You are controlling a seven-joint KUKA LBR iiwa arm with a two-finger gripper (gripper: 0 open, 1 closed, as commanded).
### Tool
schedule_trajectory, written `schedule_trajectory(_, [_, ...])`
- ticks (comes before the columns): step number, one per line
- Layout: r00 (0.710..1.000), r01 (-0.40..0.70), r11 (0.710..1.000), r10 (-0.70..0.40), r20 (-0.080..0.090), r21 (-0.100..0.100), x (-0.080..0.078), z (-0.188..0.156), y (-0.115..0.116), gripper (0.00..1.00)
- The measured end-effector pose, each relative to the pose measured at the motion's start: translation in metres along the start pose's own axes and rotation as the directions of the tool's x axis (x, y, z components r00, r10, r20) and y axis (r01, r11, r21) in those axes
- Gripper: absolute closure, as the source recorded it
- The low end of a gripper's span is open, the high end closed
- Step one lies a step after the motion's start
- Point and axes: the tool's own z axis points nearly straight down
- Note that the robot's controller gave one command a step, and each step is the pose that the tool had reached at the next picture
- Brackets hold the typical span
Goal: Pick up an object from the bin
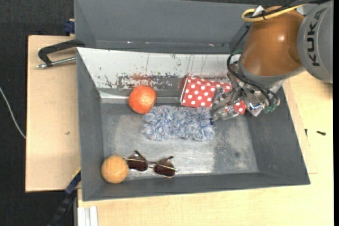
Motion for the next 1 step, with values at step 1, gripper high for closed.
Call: schedule_trajectory(1, [0.999, 0.041, 0.999, -0.041, -0.002, -0.002, -0.0063, -0.0662, 0.0037, 1.00])
